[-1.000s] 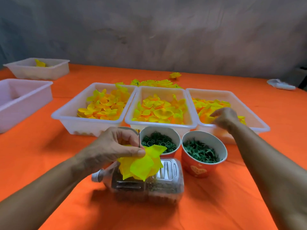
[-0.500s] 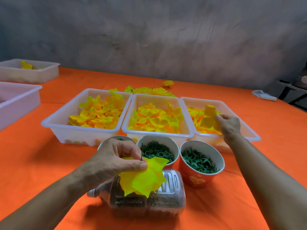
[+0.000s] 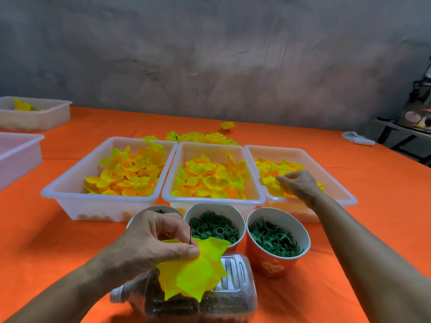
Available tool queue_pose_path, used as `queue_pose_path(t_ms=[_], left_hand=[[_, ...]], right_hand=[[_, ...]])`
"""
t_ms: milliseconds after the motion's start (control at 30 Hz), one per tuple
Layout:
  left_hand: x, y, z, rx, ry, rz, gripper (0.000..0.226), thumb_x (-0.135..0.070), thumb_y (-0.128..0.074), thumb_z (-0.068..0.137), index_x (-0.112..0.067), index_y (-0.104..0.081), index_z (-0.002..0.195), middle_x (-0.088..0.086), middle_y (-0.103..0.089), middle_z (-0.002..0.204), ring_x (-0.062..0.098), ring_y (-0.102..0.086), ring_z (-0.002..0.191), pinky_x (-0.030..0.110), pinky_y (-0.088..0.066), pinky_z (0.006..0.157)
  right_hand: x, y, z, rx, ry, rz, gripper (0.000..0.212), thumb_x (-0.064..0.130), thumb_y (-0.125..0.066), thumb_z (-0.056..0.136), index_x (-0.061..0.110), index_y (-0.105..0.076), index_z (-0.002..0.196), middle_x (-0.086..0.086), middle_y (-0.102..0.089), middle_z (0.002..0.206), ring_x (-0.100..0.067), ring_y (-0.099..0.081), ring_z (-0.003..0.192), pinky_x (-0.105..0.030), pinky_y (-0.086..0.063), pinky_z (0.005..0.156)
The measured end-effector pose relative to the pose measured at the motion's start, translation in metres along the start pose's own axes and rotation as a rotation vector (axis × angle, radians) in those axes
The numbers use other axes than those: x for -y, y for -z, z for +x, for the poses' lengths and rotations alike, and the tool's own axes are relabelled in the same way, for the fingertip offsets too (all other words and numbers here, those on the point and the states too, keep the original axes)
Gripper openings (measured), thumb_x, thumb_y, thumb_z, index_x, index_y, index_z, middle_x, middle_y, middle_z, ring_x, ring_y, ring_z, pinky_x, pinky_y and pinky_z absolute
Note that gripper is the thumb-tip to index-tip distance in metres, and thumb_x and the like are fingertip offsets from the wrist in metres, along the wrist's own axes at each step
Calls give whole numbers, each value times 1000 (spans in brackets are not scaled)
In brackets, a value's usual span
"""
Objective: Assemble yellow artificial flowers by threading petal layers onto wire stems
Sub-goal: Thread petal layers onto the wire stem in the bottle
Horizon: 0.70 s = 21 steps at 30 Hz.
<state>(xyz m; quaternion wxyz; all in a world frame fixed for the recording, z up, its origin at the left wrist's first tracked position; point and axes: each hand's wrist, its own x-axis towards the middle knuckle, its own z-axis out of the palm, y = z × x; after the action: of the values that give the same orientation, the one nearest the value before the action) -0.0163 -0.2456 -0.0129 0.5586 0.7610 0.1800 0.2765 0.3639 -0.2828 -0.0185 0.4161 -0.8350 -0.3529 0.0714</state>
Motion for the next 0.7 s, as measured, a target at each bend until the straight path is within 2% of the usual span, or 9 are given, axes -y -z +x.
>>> queue_pose_path(t_ms=[67, 133, 200, 267, 333, 433, 600, 700], left_hand=[[0, 1, 0, 1, 2, -5, 28, -29, -86, 49, -9, -68, 55, 15, -64, 74, 15, -65, 70, 24, -49, 63], [0, 1, 1, 19, 6, -5, 24, -23, -86, 53, -6, -69, 56, 13, -65, 73, 15, -63, 69, 24, -49, 64], [1, 2, 2, 37, 20, 0, 20, -16, -84, 56, -3, -69, 58, 10, -66, 73, 13, -64, 69, 23, -49, 66], [1, 2, 2, 48, 40, 3, 24, -15, -83, 57, 2, -67, 62, 8, -66, 73, 11, -65, 70, 22, -49, 67], [2, 3, 2, 47, 50, -7, 28, -14, -83, 58, 7, -65, 65, 8, -65, 74, 11, -65, 71, 22, -49, 67], [3, 2, 1, 30, 60, -41, 28, -12, -83, 57, 8, -64, 63, 8, -64, 73, 11, -66, 69, 22, -49, 66], [2, 0, 0, 25, 41, -56, 21, -12, -83, 56, 2, -67, 60, 9, -66, 74, 12, -64, 70, 21, -48, 68], [3, 0, 0, 27, 26, -76, 19, -10, -83, 57, -1, -67, 58, 10, -66, 74, 14, -65, 71, 22, -50, 67]], right_hand=[[0, 3, 10, -116, -16, -157, 23, 16, -62, 87, 8, -71, 107, -12, -67, 117, -29, -59, 111, -34, -44, 92], [-5, 6, 21, -159, -65, -332, 34, 6, -52, 88, 14, -66, 117, -12, -60, 129, -31, -52, 120, -34, -39, 100], [-11, 5, 28, -34, -88, -532, 42, 12, -50, 92, 16, -52, 134, -12, -48, 142, -32, -42, 129, -35, -34, 104], [-13, 1, 33, 212, -74, -690, 52, 14, -48, 95, 14, -35, 145, -12, -36, 150, -30, -37, 135, -32, -33, 104], [-13, -3, 34, 327, -74, -734, 52, 8, -46, 95, 12, -35, 145, -11, -35, 151, -27, -39, 134, -28, -34, 103], [-11, -6, 33, 146, -72, -701, 29, 9, -50, 91, 3, -62, 117, -20, -58, 127, -33, -56, 114, -30, -44, 87], [-6, -3, 22, -64, -55, -573, 16, 5, -63, 80, 1, -71, 93, -27, -65, 107, -40, -60, 102, -38, -47, 83], [-8, 2, 18, -121, -68, -473, 31, 8, -70, 77, 2, -69, 108, -24, -63, 116, -37, -58, 110, -37, -44, 91]])
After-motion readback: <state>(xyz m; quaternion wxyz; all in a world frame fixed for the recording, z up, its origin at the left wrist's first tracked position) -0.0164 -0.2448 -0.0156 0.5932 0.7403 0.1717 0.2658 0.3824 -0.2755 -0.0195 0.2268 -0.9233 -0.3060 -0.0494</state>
